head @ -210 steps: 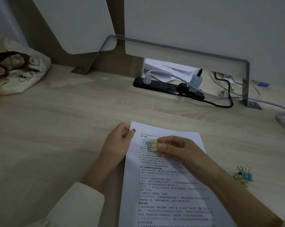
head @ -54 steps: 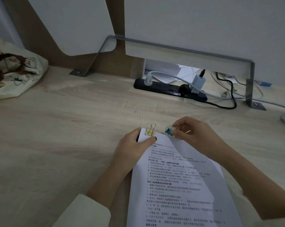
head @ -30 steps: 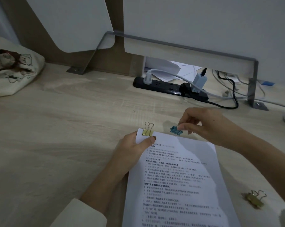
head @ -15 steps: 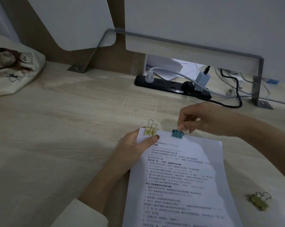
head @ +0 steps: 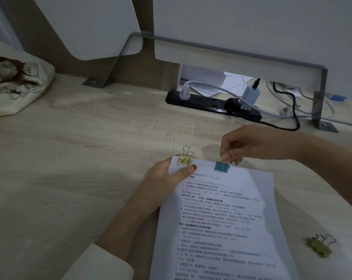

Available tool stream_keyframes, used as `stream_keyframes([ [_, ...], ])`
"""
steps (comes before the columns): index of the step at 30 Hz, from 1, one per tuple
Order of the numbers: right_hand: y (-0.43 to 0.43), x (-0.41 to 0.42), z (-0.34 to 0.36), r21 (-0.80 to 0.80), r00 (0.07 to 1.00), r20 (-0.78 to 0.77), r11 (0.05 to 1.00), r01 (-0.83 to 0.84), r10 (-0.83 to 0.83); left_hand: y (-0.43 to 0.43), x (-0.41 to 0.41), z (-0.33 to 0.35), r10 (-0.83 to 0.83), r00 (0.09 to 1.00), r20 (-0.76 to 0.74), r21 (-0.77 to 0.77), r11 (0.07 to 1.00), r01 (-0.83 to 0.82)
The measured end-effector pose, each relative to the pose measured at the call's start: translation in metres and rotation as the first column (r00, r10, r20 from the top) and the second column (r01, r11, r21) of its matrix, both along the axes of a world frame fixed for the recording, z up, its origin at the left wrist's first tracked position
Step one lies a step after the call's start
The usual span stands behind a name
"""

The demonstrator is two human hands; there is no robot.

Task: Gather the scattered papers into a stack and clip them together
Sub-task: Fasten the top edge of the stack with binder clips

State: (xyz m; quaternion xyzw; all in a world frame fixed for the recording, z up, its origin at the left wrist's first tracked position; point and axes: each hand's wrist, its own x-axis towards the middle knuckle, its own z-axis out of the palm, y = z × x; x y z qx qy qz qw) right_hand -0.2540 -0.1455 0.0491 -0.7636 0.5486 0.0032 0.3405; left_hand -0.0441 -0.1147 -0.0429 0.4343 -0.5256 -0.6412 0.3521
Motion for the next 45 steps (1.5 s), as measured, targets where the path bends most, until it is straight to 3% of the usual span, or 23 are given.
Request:
stream_keyframes([
  [8, 0.003, -0.005, -0.003, 0.075, 0.992, 0.065, 0.992, 0.102, -0.107, -0.002, 0.000, -0.002, 0.037, 0.999, 0.035, 0.006, 0.999, -0.037],
  [14, 0.044, -0.032, -0.014, -0.162, 0.950, 0.016, 0.937, 0.311, -0.312, -0.002, 0.000, -0.006, 0.080, 0.992, 0.101, -0.086, 0.994, -0.071],
  [19, 0.122, -0.067, -0.025, -0.254, 0.823, -0.047, 0.804, 0.538, -0.566, 0.001, -0.003, -0.016, 0.240, 0.907, 0.346, -0.336, 0.934, -0.119],
  [23, 0.174, -0.081, -0.048, -0.242, 0.699, -0.056, 0.689, 0.683, -0.713, 0.006, -0.001, -0.024, 0.322, 0.784, 0.531, -0.576, 0.815, 0.056],
  [26, 0.189, -0.078, -0.065, -0.261, 0.673, 0.040, 0.643, 0.720, -0.738, 0.012, -0.003, -0.024, 0.281, 0.717, 0.638, -0.583, 0.784, 0.212],
  [30, 0.188, -0.075, -0.065, -0.205, 0.628, 0.188, 0.595, 0.777, -0.755, 0.019, -0.003, -0.015, 0.248, 0.663, 0.706, -0.550, 0.782, 0.292],
  [32, 0.184, -0.070, -0.056, -0.163, 0.613, 0.329, 0.596, 0.786, -0.719, 0.024, -0.004, -0.004, 0.250, 0.691, 0.679, -0.569, 0.774, 0.279],
  [34, 0.178, -0.058, -0.043, -0.106, 0.610, 0.489, 0.652, 0.751, -0.623, 0.036, -0.009, 0.015, 0.187, 0.775, 0.604, -0.549, 0.803, 0.234],
  [37, 0.171, -0.031, -0.028, -0.058, 0.607, 0.631, 0.751, 0.658, -0.483, 0.064, -0.028, 0.044, -0.175, 0.898, 0.404, -0.234, 0.929, 0.287],
  [39, 0.166, -0.013, -0.025, -0.058, 0.613, 0.665, 0.789, 0.612, -0.427, 0.080, -0.043, 0.053, -0.346, 0.891, 0.295, -0.075, 0.921, 0.383],
  [45, 0.161, 0.002, -0.028, -0.035, 0.603, 0.656, 0.780, 0.625, -0.454, 0.085, -0.054, 0.051, -0.287, 0.916, 0.280, -0.171, 0.924, 0.342],
])
